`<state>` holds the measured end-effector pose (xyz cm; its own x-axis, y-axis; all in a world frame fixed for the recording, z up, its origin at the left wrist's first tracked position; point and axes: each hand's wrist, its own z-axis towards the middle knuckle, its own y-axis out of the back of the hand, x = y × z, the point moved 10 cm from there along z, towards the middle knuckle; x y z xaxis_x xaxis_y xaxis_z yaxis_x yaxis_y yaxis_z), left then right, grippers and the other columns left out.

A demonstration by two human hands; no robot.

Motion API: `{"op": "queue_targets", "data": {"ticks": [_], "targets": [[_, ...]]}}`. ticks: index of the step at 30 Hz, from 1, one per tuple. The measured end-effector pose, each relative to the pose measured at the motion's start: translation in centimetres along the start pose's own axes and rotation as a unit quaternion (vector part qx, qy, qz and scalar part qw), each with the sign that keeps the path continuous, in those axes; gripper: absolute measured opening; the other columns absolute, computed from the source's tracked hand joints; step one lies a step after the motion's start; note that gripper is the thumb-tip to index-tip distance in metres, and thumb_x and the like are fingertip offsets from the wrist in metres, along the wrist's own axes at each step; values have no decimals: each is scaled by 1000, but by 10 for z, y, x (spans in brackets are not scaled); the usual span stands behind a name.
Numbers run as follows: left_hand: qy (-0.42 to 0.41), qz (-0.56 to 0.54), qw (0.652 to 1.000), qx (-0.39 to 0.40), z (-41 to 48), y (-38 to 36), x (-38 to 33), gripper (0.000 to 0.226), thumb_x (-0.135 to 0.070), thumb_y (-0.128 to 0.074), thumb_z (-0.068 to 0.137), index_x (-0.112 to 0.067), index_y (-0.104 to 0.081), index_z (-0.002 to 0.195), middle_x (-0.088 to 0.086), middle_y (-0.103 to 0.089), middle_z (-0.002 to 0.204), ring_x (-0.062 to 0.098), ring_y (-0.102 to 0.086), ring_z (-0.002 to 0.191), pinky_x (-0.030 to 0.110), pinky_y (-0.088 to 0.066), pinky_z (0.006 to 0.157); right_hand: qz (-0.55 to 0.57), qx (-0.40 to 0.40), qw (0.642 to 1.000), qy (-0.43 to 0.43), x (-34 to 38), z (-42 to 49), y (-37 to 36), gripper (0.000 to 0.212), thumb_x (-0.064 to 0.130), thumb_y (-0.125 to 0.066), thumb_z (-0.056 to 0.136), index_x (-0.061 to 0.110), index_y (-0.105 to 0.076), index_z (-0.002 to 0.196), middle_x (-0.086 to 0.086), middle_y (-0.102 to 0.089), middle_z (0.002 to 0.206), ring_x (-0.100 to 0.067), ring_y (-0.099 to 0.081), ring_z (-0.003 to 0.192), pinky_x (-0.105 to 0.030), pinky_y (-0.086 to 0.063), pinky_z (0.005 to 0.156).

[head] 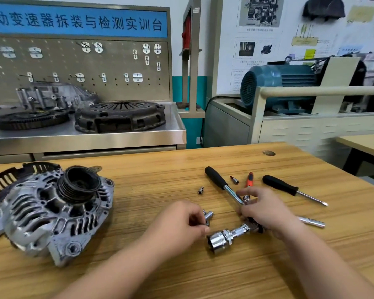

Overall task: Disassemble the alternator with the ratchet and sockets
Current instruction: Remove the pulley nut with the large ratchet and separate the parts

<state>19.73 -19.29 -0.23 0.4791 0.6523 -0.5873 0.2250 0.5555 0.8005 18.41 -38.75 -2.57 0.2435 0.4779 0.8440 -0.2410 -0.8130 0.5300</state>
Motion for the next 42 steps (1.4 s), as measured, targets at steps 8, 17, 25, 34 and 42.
{"op": "queue_targets", "data": {"ticks": [8,17,25,34,42], "targets": [[-22,30,999,-23,22,-11,-10,9,-38,-70,82,-34,-65,76,-19,-59,90,6,-52,95,28,-46,81,-211,-22,977,34,6,4,6,53,6,-58,79,39,-63,120,16,-54,80,-1,-60,66,-20,-50,59],[-90,115,989,2,28,-28,-19,18,-34,-58,91,-28,-71,101,-15,-64,109,9,-46,111,28,-38,100,-226,-4,973,38,4,5,6,49,15,-62,83,42,-60,123,11,-53,97,-6,-59,85,-19,-48,68],[-76,96,991,-44,-2,36,-7,17,-39,-53,91,-35,-68,98,-23,-61,106,0,-48,107,25,-40,98,-194,-100,969,115,31,-10,22,24,27,-63,87,34,-67,110,23,-60,85,3,-57,77,-16,-46,62],[-106,151,941,-283,-92,156,21,26,-34,-47,84,-22,-70,86,-17,-64,84,2,-56,85,16,-43,77,-161,39,941,296,143,-54,-72,7,43,-58,89,43,-62,95,26,-63,86,12,-57,83,-14,-52,69],[52,145,889,-430,-133,210,116,37,-35,-44,86,-18,-62,113,-4,-63,113,20,-51,113,41,-38,97,-129,143,917,349,233,-62,-195,67,65,-57,81,29,-41,135,18,-55,98,-4,-56,88,-18,-43,66]]}}
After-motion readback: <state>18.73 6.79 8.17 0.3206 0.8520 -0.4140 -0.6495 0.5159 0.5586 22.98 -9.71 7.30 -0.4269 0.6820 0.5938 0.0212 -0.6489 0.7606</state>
